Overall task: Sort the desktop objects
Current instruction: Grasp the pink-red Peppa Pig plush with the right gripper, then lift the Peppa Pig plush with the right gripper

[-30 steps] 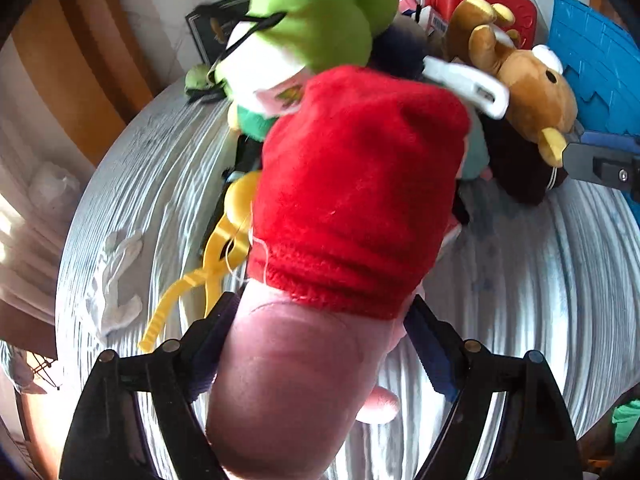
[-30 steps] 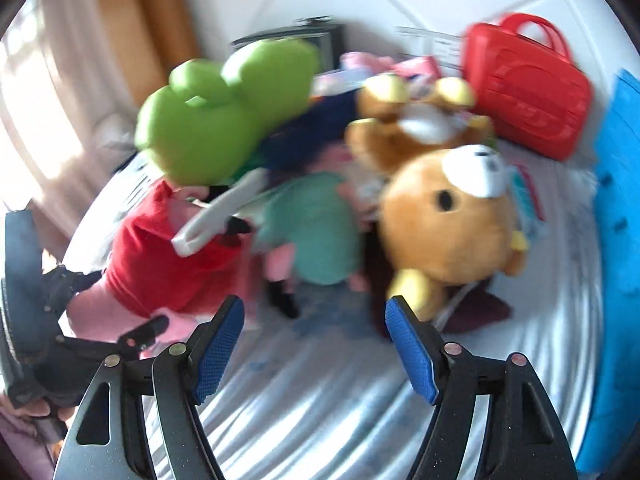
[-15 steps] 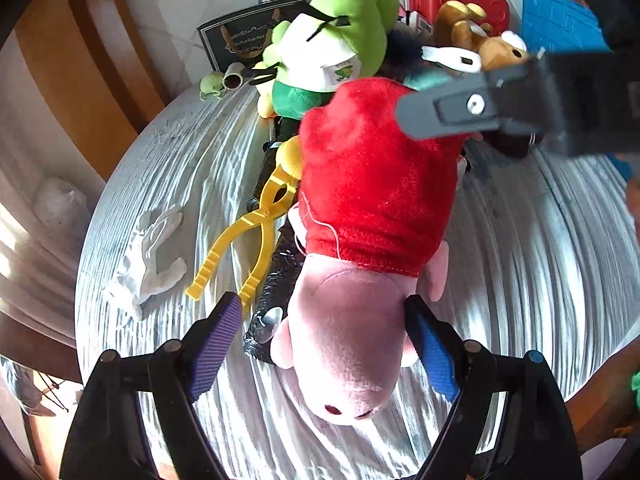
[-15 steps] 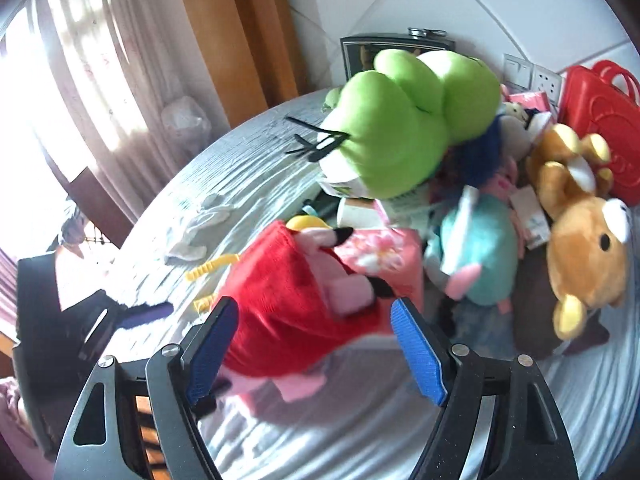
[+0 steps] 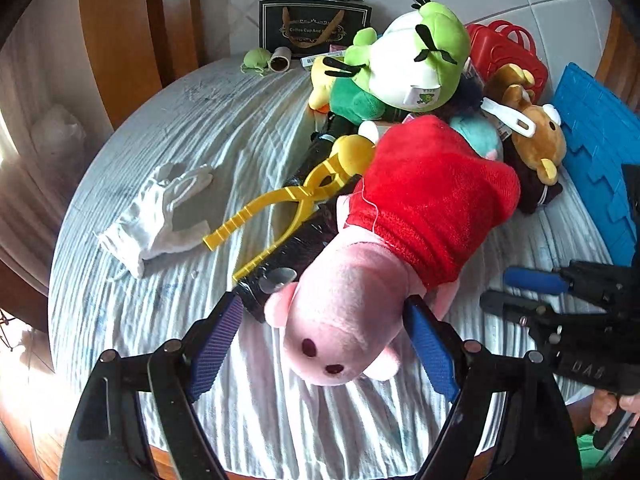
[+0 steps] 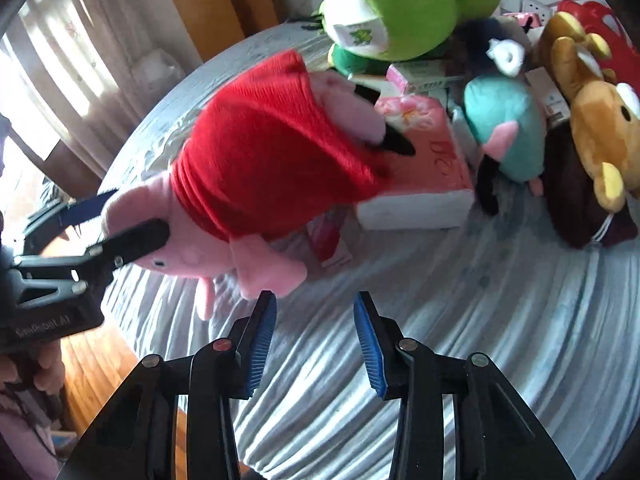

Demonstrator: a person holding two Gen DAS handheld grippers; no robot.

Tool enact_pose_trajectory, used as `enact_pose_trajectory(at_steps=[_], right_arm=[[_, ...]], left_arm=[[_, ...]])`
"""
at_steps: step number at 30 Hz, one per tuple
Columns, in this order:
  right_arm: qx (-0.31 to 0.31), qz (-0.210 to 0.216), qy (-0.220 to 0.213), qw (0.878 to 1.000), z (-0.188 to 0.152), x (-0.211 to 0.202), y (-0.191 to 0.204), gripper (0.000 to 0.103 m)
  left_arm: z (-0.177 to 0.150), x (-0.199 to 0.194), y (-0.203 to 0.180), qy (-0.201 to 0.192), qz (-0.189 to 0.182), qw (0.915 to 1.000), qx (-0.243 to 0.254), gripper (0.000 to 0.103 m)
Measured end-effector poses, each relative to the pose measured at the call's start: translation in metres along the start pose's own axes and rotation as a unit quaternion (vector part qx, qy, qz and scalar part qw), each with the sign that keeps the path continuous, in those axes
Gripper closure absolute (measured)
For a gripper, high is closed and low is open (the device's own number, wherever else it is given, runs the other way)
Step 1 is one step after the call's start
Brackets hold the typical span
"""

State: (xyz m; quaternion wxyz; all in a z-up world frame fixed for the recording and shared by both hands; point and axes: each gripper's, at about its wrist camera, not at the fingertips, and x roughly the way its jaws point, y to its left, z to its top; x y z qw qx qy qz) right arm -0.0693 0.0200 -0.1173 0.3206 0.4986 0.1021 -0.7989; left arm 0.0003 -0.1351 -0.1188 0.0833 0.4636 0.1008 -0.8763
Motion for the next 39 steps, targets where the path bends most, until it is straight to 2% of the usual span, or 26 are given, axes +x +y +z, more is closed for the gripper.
enact_pose_trajectory(at_steps=[5, 7, 9, 12, 14, 16, 19, 21, 24, 26, 27, 28, 30, 34, 39], right_arm=[[0.017, -0.03, -0.067, 0.997, 0.024, -0.033, -0.009, 0.063], [0.014, -0.034, -0.079, 0.996, 0.04, -0.035, -0.01, 0.063], [0.004, -0.037, -0.083, 0.996, 0.054, -0.029, -0.009, 0.063], [-0.015, -0.022, -0.049, 0.998, 0.056, -0.008, -0.001, 0.063], [-0.035, -0.033, -0.029, 0.998, 0.045, 0.001, 0.011, 0.064], [-0.027, -0.025, -0.005, 0.999, 0.026, 0.005, 0.015, 0.072], [0.012, -0.004, 0.01, 1.0, -0.006, 0.005, 0.017, 0.072], [0.045, 0.003, 0.0, 0.999, -0.02, 0.001, 0.018, 0.071], [0.077, 0.0, 0.004, 0.997, -0.038, 0.002, 0.027, 0.071], [0.093, -0.015, -0.003, 0.996, -0.051, -0.002, 0.032, 0.066], [0.107, -0.014, -0.011, 0.994, -0.055, -0.008, 0.033, 0.051], [0.125, -0.009, -0.025, 0.992, -0.059, -0.015, 0.032, 0.025], [0.146, -0.006, -0.055, 0.988, -0.057, -0.03, 0.031, 0.004], [0.164, 0.007, -0.086, 0.983, -0.043, -0.038, 0.029, 0.0], [0.162, 0.004, -0.067, 0.984, -0.032, -0.008, 0.033, 0.0]], left_arm=[[-0.024, 0.021, -0.005, 0.041, -0.047, 0.9976, -0.031, 0.02], [-0.03, 0.028, -0.005, 0.049, -0.036, 0.9977, -0.029, 0.02], [-0.032, 0.025, -0.001, 0.04, -0.015, 0.9987, -0.026, 0.02], [-0.029, 0.017, 0.001, 0.029, 0.028, 0.9992, 0.007, 0.02], [-0.03, 0.016, 0.007, 0.027, 0.063, 0.9971, 0.034, 0.02], [-0.032, 0.016, 0.021, 0.035, 0.058, 0.9969, 0.039, 0.02], [-0.027, 0.015, 0.036, 0.04, 0.052, 0.9967, 0.049, 0.02], [-0.025, 0.011, 0.035, 0.037, 0.048, 0.995, 0.08, 0.02], [-0.027, -0.018, 0.025, -0.004, 0.016, 0.9916, 0.129, 0.02], [-0.026, -0.038, 0.02, -0.026, -0.013, 0.9895, 0.141, 0.02], [-0.025, -0.043, 0.019, -0.032, -0.023, 0.9887, 0.144, 0.019], [-0.024, -0.044, 0.019, -0.031, -0.028, 0.9884, 0.146, 0.019], [-0.02, -0.034, 0.019, -0.02, -0.021, 0.9888, 0.147, 0.018], [-0.018, -0.005, 0.026, 0.021, -0.044, 0.9922, 0.114, 0.019], [-0.026, 0.013, 0.021, 0.032, -0.04, 0.992, 0.116, 0.019]])
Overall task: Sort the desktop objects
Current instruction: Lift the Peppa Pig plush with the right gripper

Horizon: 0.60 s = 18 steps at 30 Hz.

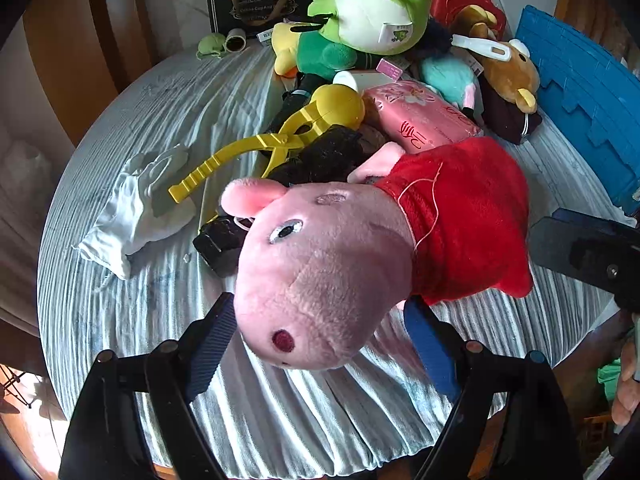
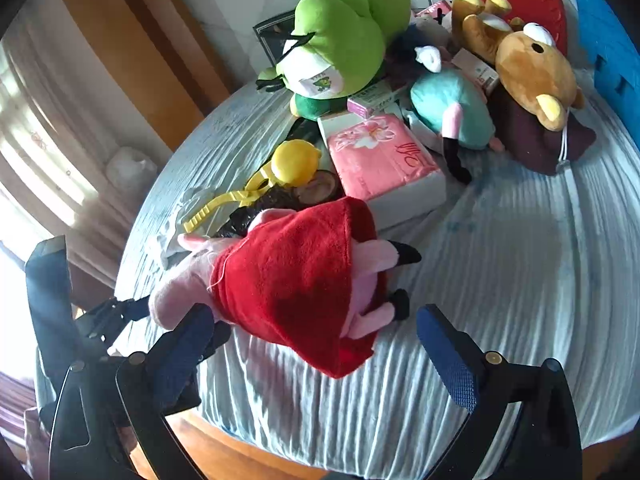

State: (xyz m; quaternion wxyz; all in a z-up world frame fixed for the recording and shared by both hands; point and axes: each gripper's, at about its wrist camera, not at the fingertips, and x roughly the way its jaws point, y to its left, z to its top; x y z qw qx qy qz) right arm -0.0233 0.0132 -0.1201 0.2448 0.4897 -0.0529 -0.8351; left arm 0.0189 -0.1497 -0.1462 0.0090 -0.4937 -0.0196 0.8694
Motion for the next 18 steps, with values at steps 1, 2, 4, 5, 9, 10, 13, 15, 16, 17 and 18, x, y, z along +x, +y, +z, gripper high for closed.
enact_pose_trajectory(at_steps=[1, 2, 4, 5, 9, 10, 13, 15, 16, 17, 18], right_arm=[[-0.001, 0.002, 0.004, 1.0, -0.001, 0.007, 0.0, 0.0], [-0.002, 0.003, 0.008, 1.0, -0.002, 0.014, 0.001, 0.0], [-0.005, 0.0, 0.01, 1.0, -0.003, 0.024, 0.002, 0.0], [-0.007, 0.0, 0.013, 1.0, -0.003, 0.031, 0.002, 0.0], [-0.018, -0.014, 0.013, 1.0, -0.004, 0.04, 0.005, 0.027], [-0.018, -0.013, 0.012, 1.0, -0.004, 0.037, 0.005, 0.031], [-0.023, -0.012, -0.001, 1.0, -0.004, 0.021, 0.005, 0.037], [-0.023, -0.006, -0.013, 1.0, -0.003, 0.007, 0.004, 0.039], [-0.022, -0.005, -0.019, 1.0, -0.002, 0.001, 0.003, 0.04], [-0.023, -0.006, -0.024, 0.999, -0.001, -0.005, 0.002, 0.04], [-0.024, -0.007, -0.027, 0.999, 0.002, -0.009, 0.002, 0.041]], left_arm=[[0.0, 0.001, 0.0, -0.002, 0.001, 1.0, 0.0, 0.019], [0.001, 0.003, 0.0, -0.004, -0.002, 1.0, 0.001, 0.019], [0.002, 0.002, -0.002, -0.011, -0.005, 0.9999, 0.004, 0.02], [0.003, 0.001, -0.003, -0.017, -0.009, 0.9998, 0.009, 0.025], [0.009, -0.001, -0.011, -0.026, 0.003, 0.9993, 0.025, 0.035], [0.011, -0.002, -0.012, -0.029, 0.002, 0.9993, 0.024, 0.036], [0.015, -0.016, -0.014, -0.047, 0.001, 0.9985, 0.028, 0.037], [0.019, -0.028, -0.018, -0.063, 0.001, 0.9974, 0.035, 0.037], [0.021, -0.033, -0.021, -0.069, 0.002, 0.9968, 0.04, 0.037], [0.024, -0.038, -0.024, -0.074, 0.003, 0.9962, 0.044, 0.037], [0.025, -0.041, -0.027, -0.078, 0.004, 0.9957, 0.048, 0.037]])
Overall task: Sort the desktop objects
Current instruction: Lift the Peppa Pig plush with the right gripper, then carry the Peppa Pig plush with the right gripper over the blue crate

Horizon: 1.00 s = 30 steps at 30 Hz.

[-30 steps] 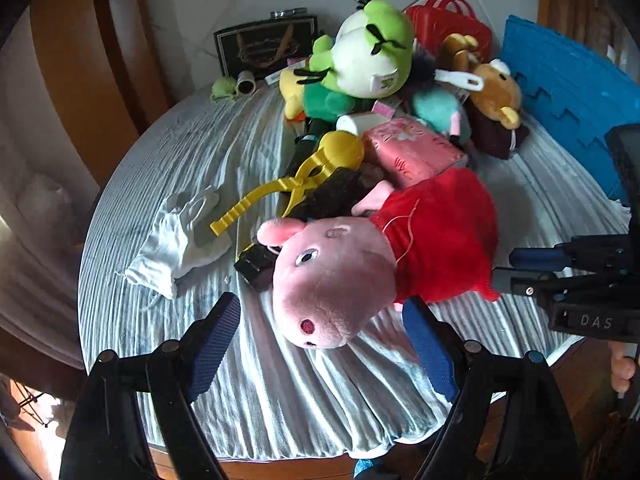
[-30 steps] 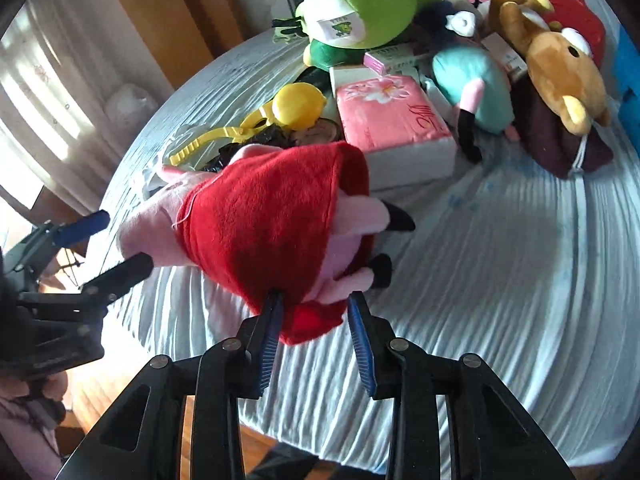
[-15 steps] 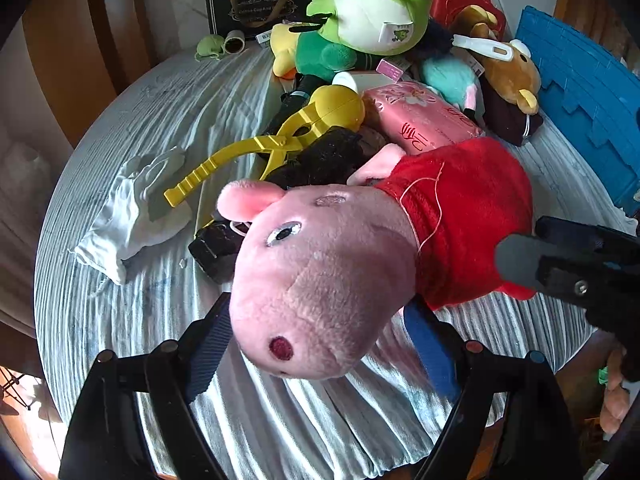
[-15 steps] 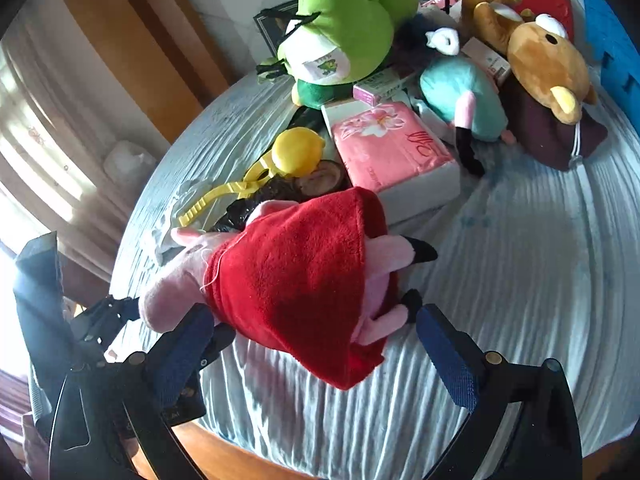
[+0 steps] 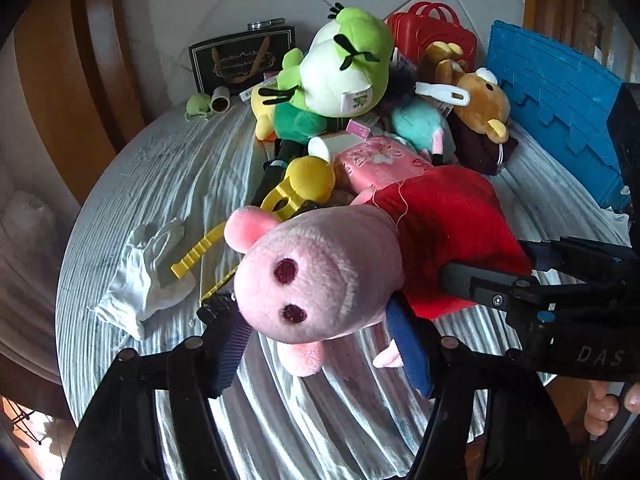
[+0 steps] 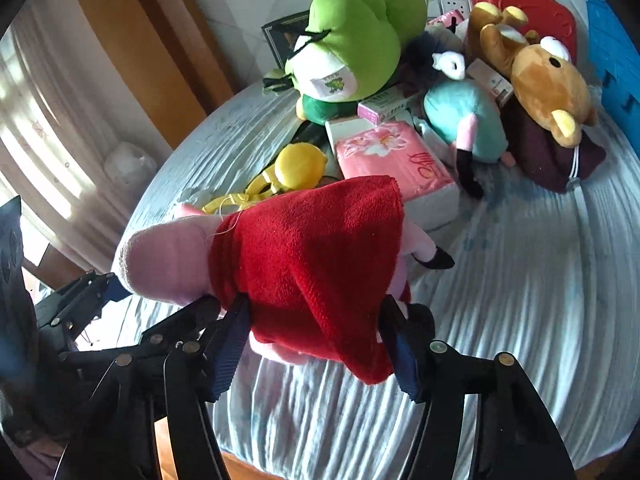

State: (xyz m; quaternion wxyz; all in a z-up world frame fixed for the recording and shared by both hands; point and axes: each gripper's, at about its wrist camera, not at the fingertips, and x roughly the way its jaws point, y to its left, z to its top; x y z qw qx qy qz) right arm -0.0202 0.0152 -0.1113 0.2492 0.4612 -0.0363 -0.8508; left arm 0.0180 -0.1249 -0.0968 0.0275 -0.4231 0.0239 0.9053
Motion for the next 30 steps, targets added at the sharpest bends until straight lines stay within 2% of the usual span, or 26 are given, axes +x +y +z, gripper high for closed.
enact_pose_trajectory(at_steps=[4, 15, 23, 27, 30], right_arm=[[-0.007, -0.007, -0.02, 1.0, 0.005, -0.023, -0.001, 0.043], [-0.028, -0.025, -0.115, 0.993, 0.037, -0.117, -0.001, 0.044], [-0.031, -0.059, -0.201, 0.977, 0.062, -0.208, -0.017, 0.044], [-0.029, -0.081, -0.238, 0.967, 0.073, -0.253, -0.043, 0.044], [-0.026, -0.1, -0.266, 0.958, 0.08, -0.289, -0.079, 0.044]], left_arm=[[0.01, -0.015, -0.009, -0.019, -0.004, 0.9998, 0.005, 0.037], [0.063, -0.088, -0.042, -0.12, -0.015, 0.9922, 0.032, 0.037], [0.113, -0.145, -0.088, -0.2, -0.041, 0.9766, 0.066, 0.037], [0.146, -0.16, -0.13, -0.237, -0.058, 0.9661, 0.086, 0.037], [0.175, -0.166, -0.173, -0.26, -0.073, 0.9575, 0.101, 0.037]])
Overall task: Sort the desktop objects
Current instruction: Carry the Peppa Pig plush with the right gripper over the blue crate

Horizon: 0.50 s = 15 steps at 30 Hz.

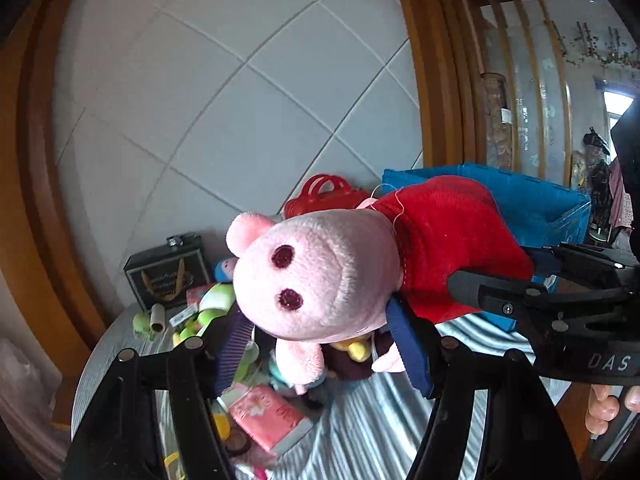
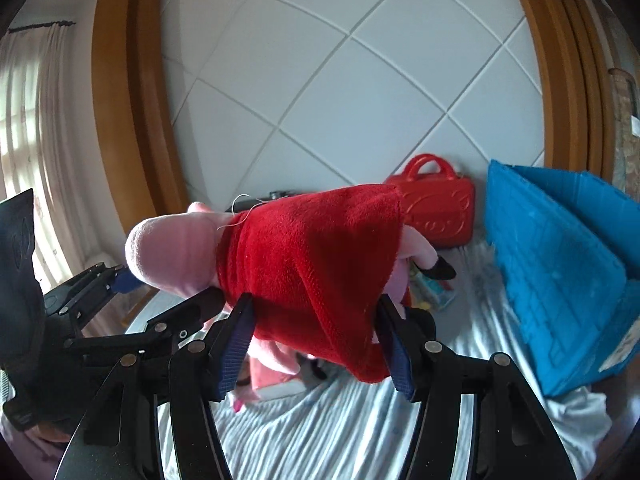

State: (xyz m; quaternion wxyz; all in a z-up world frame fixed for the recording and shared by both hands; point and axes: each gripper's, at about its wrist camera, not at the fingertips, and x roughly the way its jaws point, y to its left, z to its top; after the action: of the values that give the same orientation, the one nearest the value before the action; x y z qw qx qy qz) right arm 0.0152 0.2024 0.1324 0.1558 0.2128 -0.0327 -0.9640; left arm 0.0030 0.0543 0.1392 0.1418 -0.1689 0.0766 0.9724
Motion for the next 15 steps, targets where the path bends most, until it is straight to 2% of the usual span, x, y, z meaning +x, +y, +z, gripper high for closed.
enact_pose_trajectory(at_steps=[4, 8, 11, 15], right_arm=[[0.003, -0.028, -0.038, 0.999, 0.027, -0.028, -0.073, 0.044], [0.007, -0.067, -0.067, 0.996, 0.057, -0.059, -0.168, 0.044], [0.012, -0.089, -0.069, 0.994, 0.075, -0.078, -0.241, 0.044], [0.014, -0.125, -0.058, 0.99, 0.087, -0.093, -0.326, 0.044]], left_arm=[[0.049, 0.029, -0.066, -0.039, -0.026, 0.9987, 0.021, 0.037], [0.101, 0.07, -0.153, -0.066, -0.059, 0.9954, 0.035, 0.037], [0.135, 0.103, -0.217, -0.078, -0.08, 0.9928, 0.045, 0.037], [0.167, 0.151, -0.292, -0.07, -0.11, 0.9905, 0.043, 0.037]])
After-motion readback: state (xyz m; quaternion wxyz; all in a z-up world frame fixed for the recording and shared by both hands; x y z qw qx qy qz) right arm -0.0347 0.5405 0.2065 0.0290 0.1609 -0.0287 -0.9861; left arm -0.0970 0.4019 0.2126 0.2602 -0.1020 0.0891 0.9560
